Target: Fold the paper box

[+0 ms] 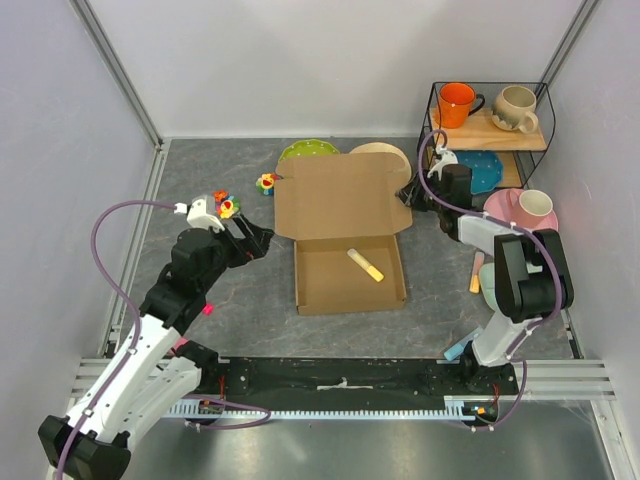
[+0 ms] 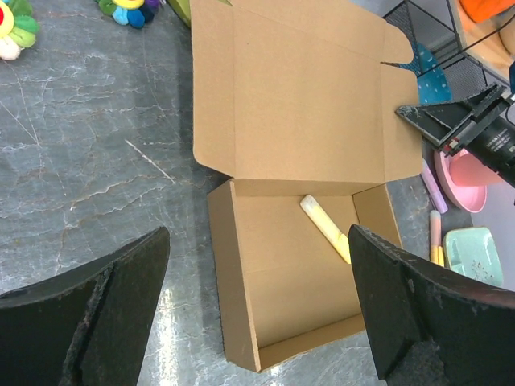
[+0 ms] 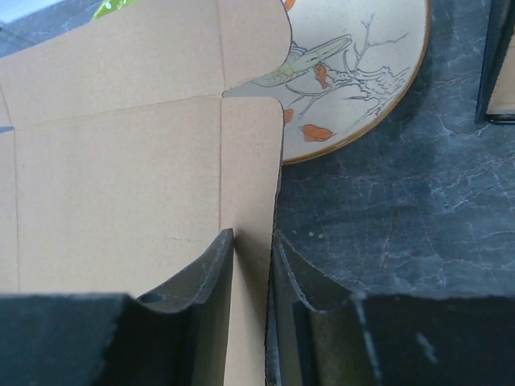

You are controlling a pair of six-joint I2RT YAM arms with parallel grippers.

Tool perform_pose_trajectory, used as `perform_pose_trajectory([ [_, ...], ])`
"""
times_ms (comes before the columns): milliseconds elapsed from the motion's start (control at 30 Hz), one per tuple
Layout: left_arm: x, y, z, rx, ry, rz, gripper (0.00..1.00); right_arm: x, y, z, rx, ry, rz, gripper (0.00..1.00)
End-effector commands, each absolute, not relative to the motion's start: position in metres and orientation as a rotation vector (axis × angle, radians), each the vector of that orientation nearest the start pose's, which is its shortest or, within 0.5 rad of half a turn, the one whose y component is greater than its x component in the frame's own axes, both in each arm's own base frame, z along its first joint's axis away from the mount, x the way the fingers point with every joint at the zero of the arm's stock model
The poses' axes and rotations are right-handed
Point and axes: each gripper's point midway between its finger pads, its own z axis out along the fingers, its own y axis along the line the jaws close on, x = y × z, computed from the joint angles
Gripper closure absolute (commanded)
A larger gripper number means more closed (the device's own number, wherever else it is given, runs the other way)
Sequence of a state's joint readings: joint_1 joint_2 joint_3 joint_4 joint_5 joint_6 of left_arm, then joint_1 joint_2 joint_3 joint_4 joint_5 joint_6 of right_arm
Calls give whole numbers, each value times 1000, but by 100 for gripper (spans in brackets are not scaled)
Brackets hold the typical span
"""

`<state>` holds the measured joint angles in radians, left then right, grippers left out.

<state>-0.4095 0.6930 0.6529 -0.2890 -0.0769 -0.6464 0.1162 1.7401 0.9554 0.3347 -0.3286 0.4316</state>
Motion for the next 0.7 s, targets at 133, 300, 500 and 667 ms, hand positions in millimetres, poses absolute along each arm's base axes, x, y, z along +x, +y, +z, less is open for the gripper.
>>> perform_pose_trajectory([
  [133, 280, -126, 242, -239, 1878, -625, 0, 442, 138, 156, 80, 1933, 635, 78],
  [300, 294, -123, 241, -258, 1925, -674, 0, 430, 143, 173, 61, 1883, 636, 86],
  [500, 323, -115, 247, -197, 1991, -683, 0, 416, 145, 178, 37, 1867, 583, 92],
  [667, 349, -116, 251, -70, 1960, -631, 1, 406, 144, 180, 44, 1857, 528, 95],
])
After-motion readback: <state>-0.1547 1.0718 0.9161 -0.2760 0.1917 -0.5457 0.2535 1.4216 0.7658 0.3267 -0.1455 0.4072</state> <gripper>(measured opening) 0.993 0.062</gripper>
